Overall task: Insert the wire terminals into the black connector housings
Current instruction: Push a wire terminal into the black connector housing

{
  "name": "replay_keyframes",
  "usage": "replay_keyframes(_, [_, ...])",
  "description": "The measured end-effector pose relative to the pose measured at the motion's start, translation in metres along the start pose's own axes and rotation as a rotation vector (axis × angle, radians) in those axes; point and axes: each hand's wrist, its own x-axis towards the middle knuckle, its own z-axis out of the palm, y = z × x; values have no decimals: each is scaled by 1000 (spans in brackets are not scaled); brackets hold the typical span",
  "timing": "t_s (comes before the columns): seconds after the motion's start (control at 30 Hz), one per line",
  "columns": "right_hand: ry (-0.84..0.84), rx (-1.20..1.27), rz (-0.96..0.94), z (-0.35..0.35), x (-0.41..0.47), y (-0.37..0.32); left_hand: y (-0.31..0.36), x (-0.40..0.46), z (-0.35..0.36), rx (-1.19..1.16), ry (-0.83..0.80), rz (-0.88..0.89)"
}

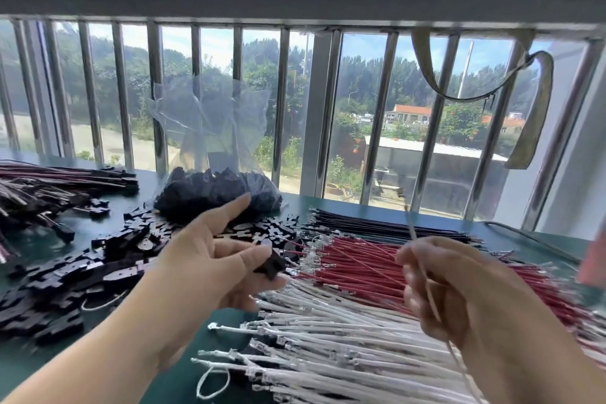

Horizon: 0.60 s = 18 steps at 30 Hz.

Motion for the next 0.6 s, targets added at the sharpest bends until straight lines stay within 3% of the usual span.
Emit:
replay_keyframes(0.13, [47, 104, 67, -6, 3, -6, -11, 6, -1, -73, -98, -131])
replay_keyframes(0.27, [-75, 119, 37, -2, 1, -11, -15, 15, -9, 41, -86, -98])
replay_keyframes(0.47, [-100, -154, -34, 13, -7, -16, -7, -2, 9, 193, -251, 47])
replay_keyframes(0.6, [-156, -474, -45, 15, -9, -9, -6, -2, 14, 115, -156, 4])
